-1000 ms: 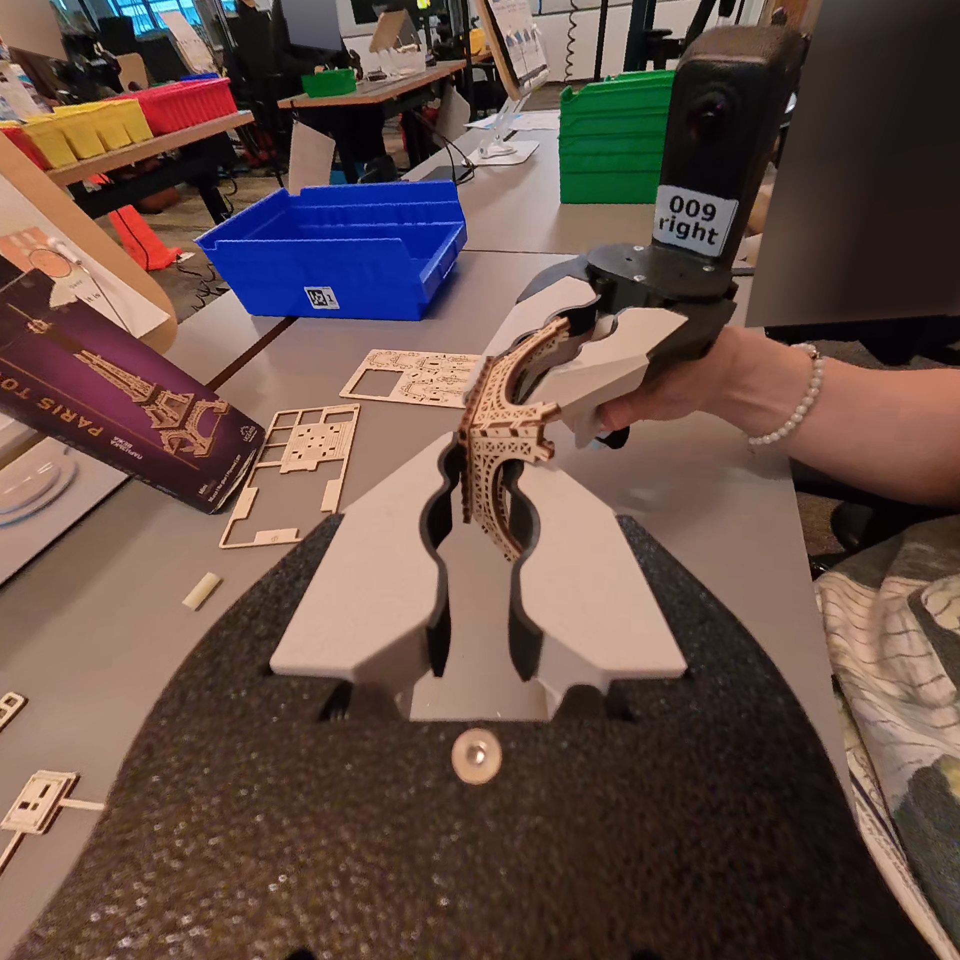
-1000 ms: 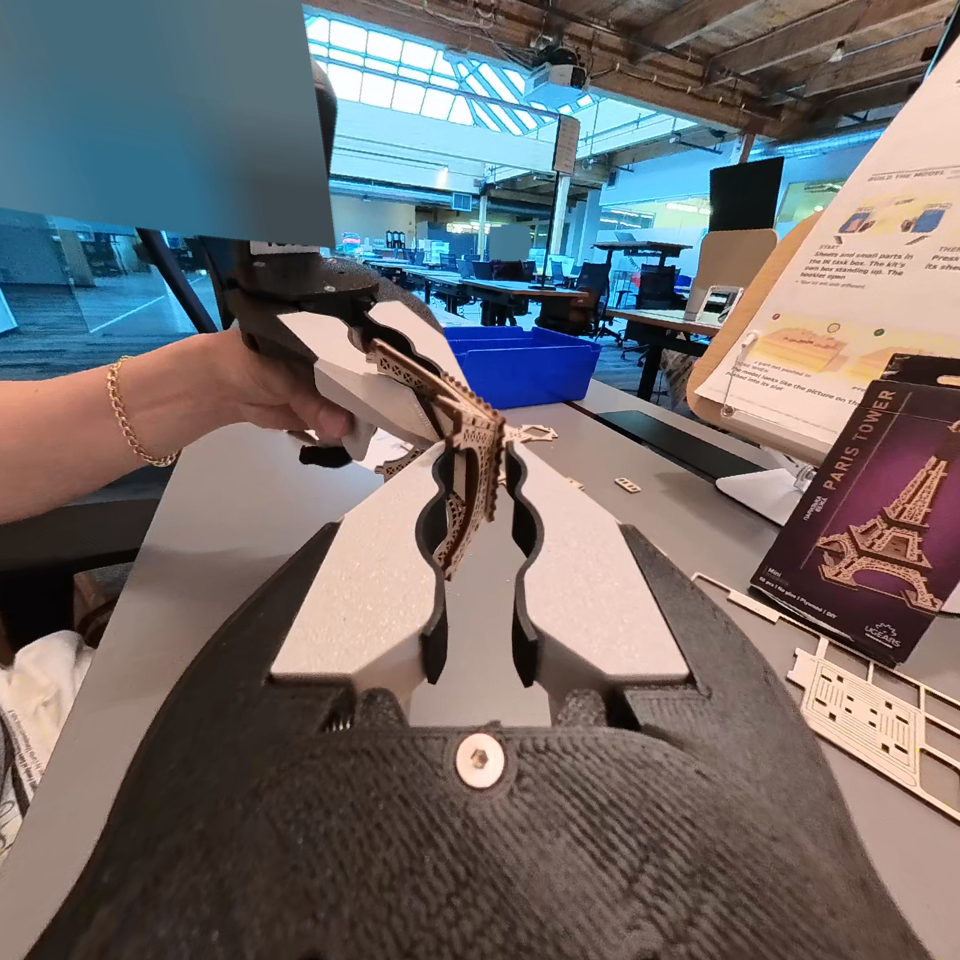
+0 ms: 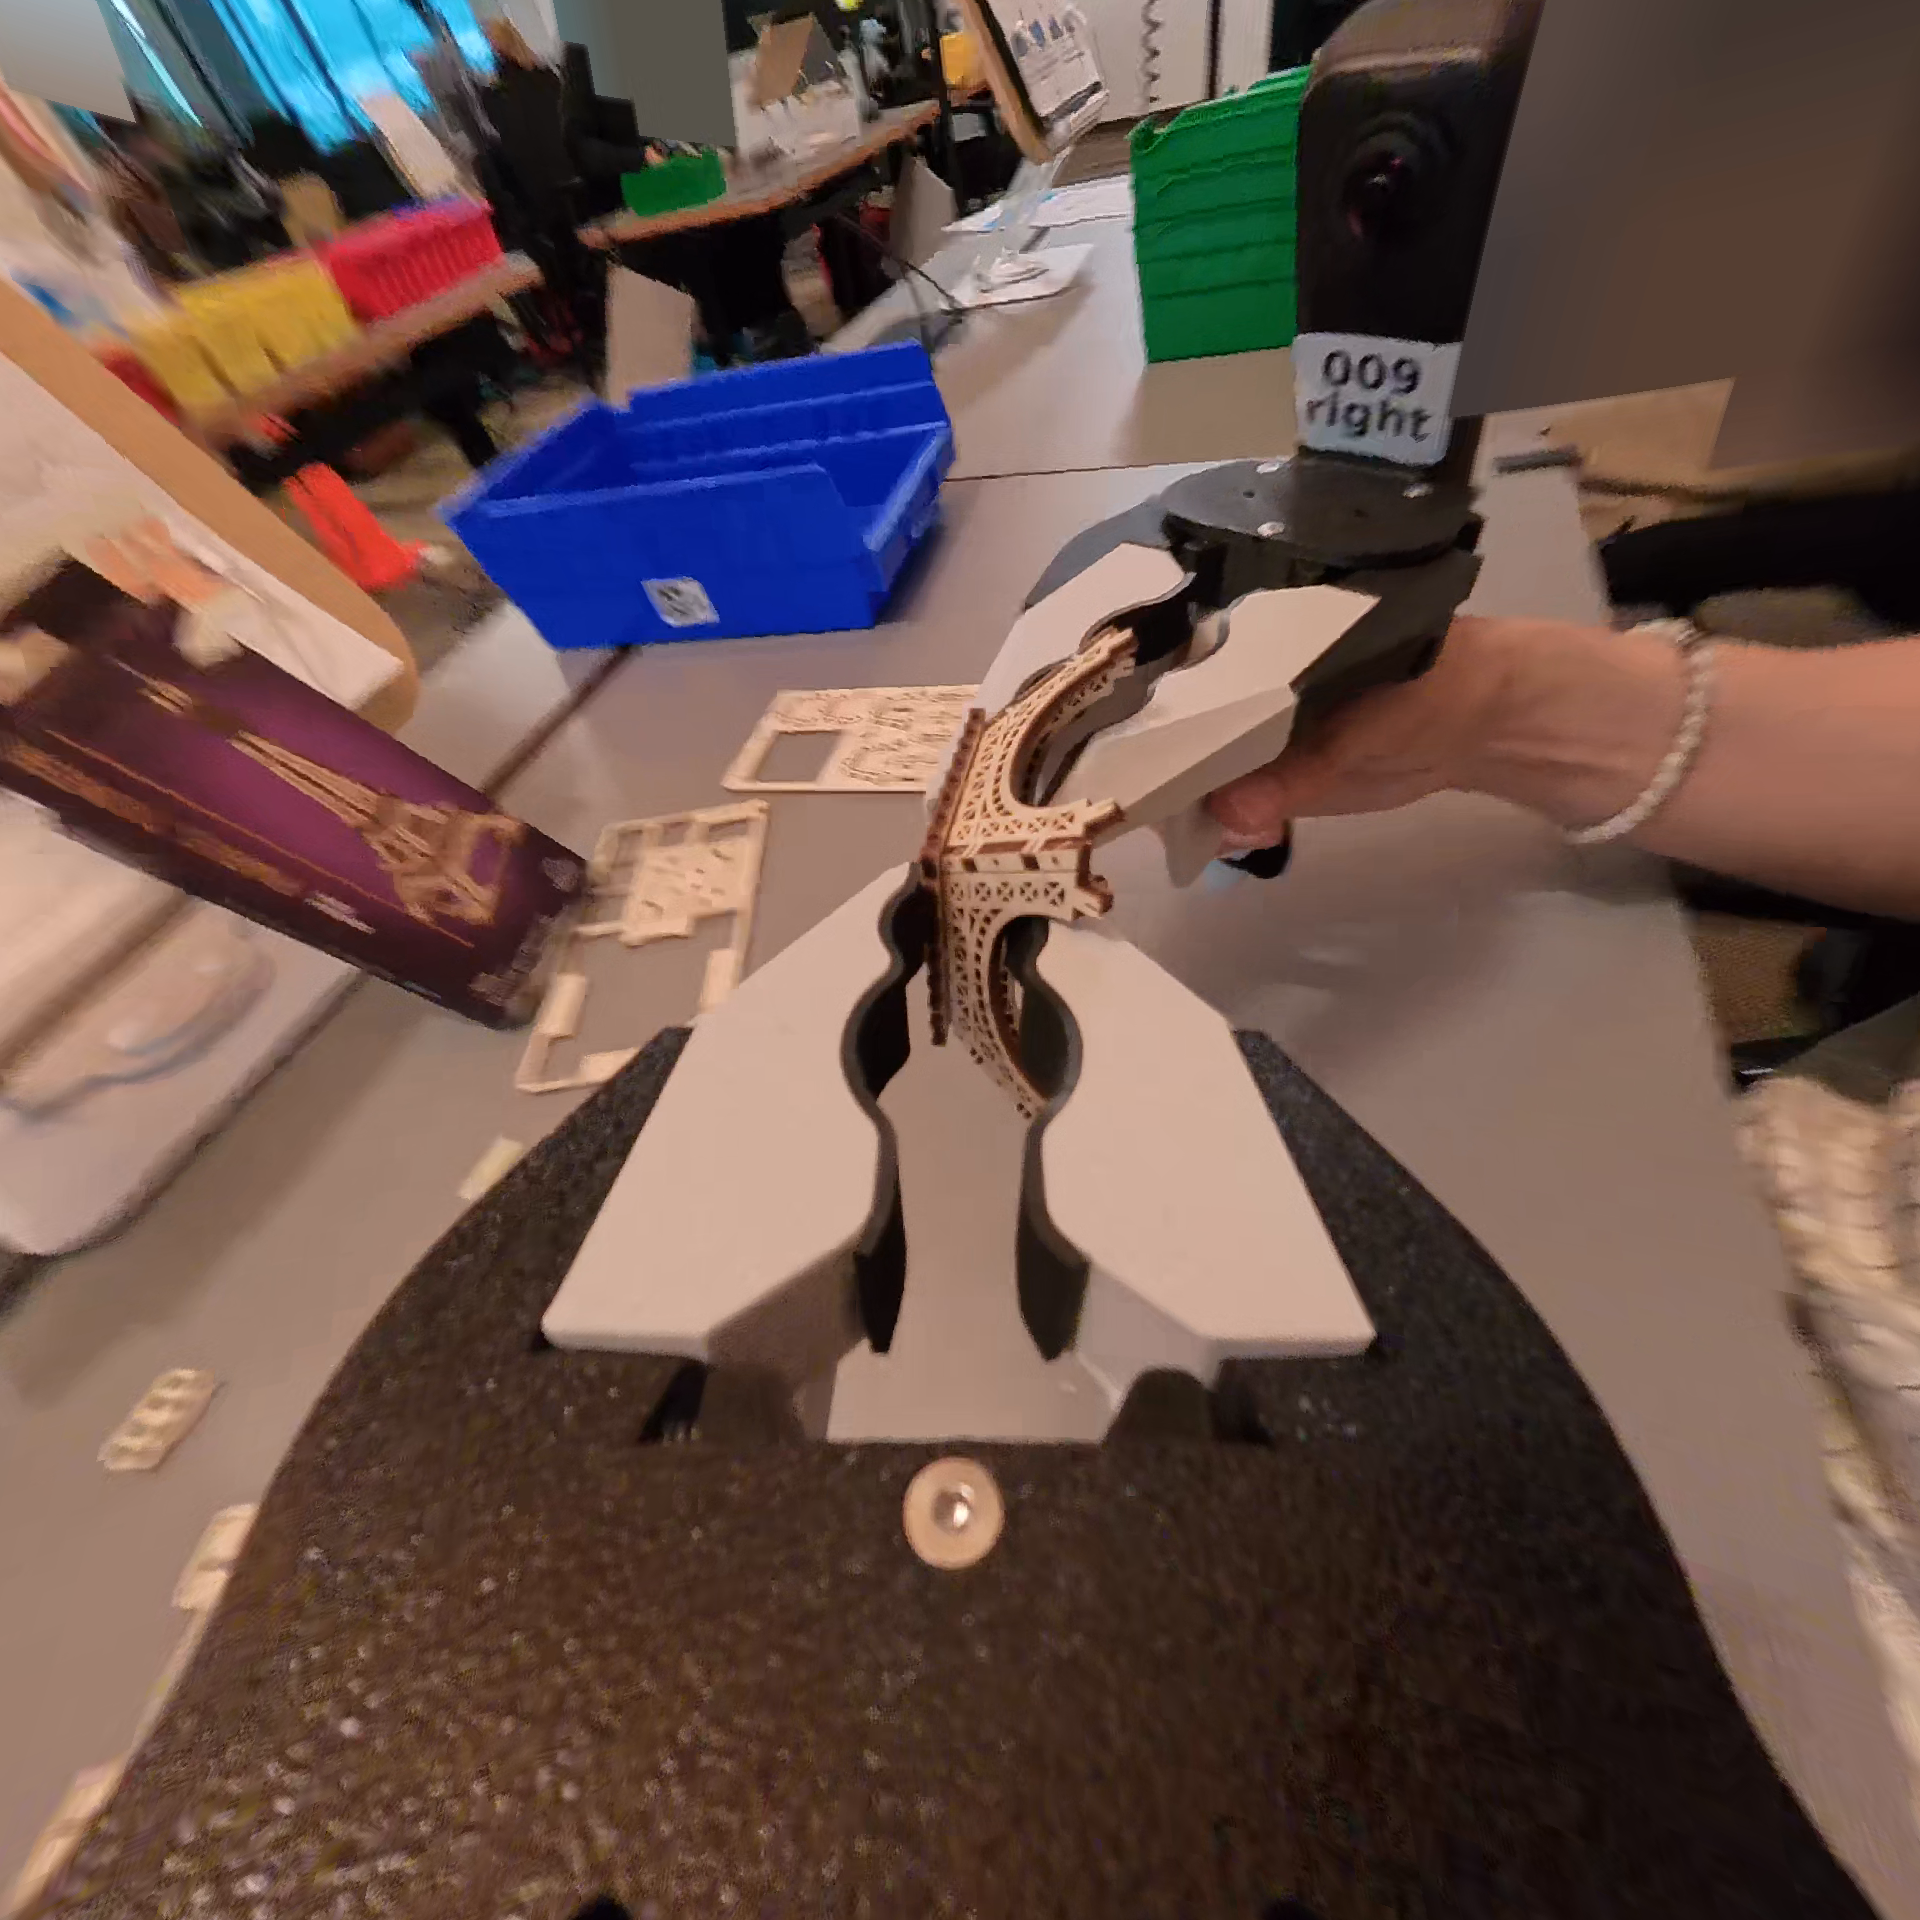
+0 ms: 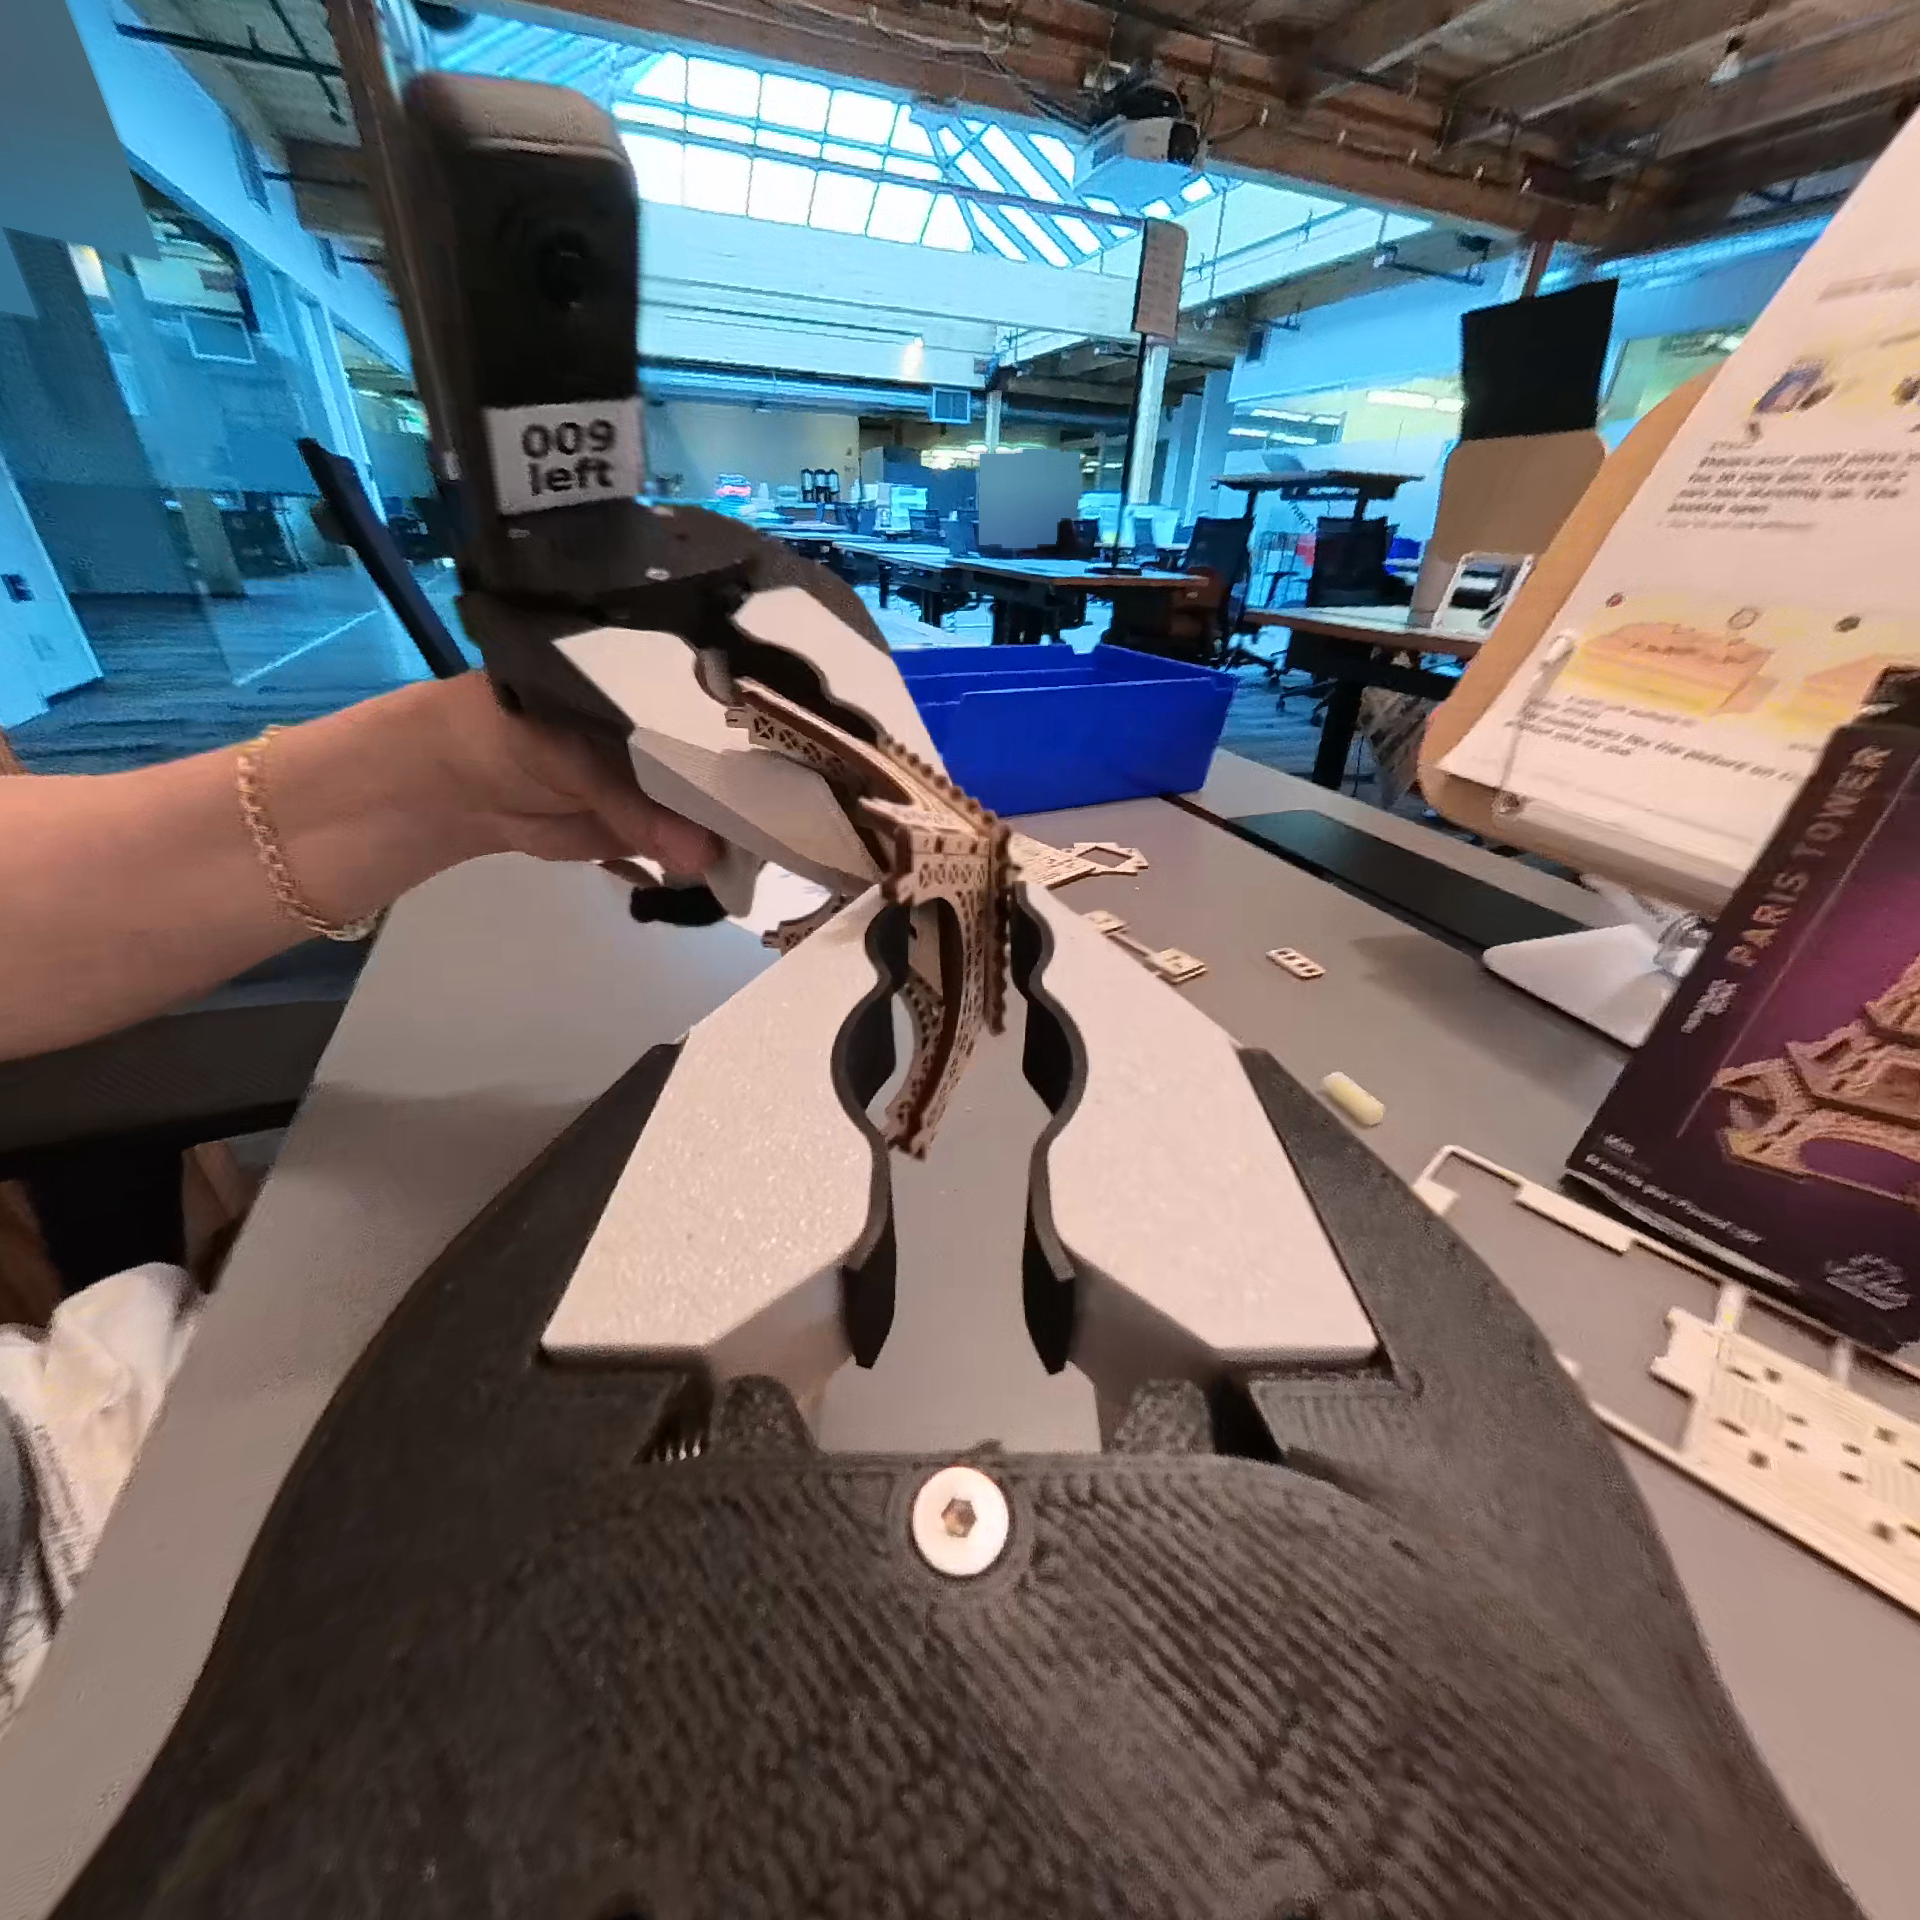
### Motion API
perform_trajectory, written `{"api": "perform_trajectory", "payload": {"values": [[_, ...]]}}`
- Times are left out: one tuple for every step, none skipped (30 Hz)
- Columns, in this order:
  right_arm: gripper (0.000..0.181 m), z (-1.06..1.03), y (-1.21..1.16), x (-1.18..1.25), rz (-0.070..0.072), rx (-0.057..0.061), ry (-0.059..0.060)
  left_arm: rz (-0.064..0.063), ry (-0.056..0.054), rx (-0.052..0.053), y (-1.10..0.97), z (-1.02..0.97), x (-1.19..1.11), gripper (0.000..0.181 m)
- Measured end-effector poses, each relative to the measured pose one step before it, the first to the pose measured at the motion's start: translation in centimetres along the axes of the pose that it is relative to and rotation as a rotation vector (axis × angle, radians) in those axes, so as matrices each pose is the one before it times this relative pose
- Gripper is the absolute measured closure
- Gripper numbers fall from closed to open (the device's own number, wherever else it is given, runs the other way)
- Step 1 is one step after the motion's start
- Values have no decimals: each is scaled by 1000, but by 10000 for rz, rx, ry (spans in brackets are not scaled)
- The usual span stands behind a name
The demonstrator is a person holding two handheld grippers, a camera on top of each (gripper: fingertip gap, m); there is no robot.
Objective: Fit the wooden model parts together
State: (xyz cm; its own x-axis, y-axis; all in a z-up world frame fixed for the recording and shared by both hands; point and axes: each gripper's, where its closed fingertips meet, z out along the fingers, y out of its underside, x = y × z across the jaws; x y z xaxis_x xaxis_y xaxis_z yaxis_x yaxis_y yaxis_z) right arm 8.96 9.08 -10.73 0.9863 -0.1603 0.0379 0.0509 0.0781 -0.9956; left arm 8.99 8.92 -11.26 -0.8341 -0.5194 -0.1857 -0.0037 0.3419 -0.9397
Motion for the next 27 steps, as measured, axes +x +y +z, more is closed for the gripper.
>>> {"api": "perform_trajectory", "payload": {"values": [[162, -150, -210, 171, -360, 99, 192, 785, -593, 44, -332, -148, -388, 169], [154, -206, -241, 163, -392, 131, 196, 864, -649, -37, -288, -234, -513, 169], [147, -213, -71, 325, -286, -3, 245, 878, -657, -25, -344, -290, -577, 169], [143, -167, 105, 315, -166, -138, 173, 959, -701, 3, -401, -337, -644, 169], [140, -120, 62, 177, -10, -116, 43, 1259, -818, 92, -565, -418, -712, 169], [138, -104, -101, -125, 165, 15, -171, 1577, -935, 79, -649, -478, -808, 169], [137, -86, -298, -352, 334, 153, -331, 1668, -820, -132, -445, -380, -721, 170], [137, -84, -417, -343, 476, 249, -335, 1604, -779, -271, -283, -283, -746, 170], [136, -66, -467, -211, 537, 296, -253, 1479, -696, -176, -395, -261, -667, 170], [136, -32, -466, -143, 549, 311, -195, 1216, -551, 16, -582, -238, -545, 170], [135, 24, -462, -211, 585, 318, -225, 900, -483, 55, -556, -203, -524, 170], [135, 97, -413, -309, 651, 298, -270, 671, -390, 9, -361, -132, -453, 170], [132, 192, -311, -426, 670, 248, -327, 571, -280, -29, -178, -68, -309, 170], [129, 233, -267, -452, 619, 224, -319, 519, -257, -70, -17, -24, -264, 170], [127, 241, -287, -385, 520, 256, -244, 503, -262, -71, 32, -22, -234, 170], [126, 258, -290, -306, 480, 286, -157, 461, -190, -10, -37, -34, -114, 170], [125, 306, -234, -358, 467, 265, -169, 344, -161, -29, -30, -35, -75, 170], [125, 342, -205, -438, 457, 263, -217, 265, -181, -60, -17, -29, -123, 170], [126, 335, -157, -323, 476, 259, -142, 230, -115, 8, -116, -32, -75, 170], [128, 297, -152, -138, 488, 267, -62, 161, -124, 7, -106, -45, -135, 170], [131, 228, -220, -239, 445, 326, -149, 126, -136, -18, -55, -23, -184, 170], [137, 150, -302, -308, 409, 363, -207, 119, -47, -1, -42, 2, -94, 170], [140, 89, -192, -120, 385, 264, -104, 67, -91, -22, 36, 0, -164, 170], [143, 57, -80, -118, 284, 157, -121, 51, -78, 3, 19, -6, -163, 170], [149, 29, -22, -162, 174, 68, -142, 69, -1, -18, 49, 16, -48, 170], [153, 44, 65, -107, 91, -6, -77, 119, -46, -17, 11, 14, -90, 170], [150, 58, 34, 34, 78, 5, 65, 181, -113, 33, -113, -25, -155, 170]]}}
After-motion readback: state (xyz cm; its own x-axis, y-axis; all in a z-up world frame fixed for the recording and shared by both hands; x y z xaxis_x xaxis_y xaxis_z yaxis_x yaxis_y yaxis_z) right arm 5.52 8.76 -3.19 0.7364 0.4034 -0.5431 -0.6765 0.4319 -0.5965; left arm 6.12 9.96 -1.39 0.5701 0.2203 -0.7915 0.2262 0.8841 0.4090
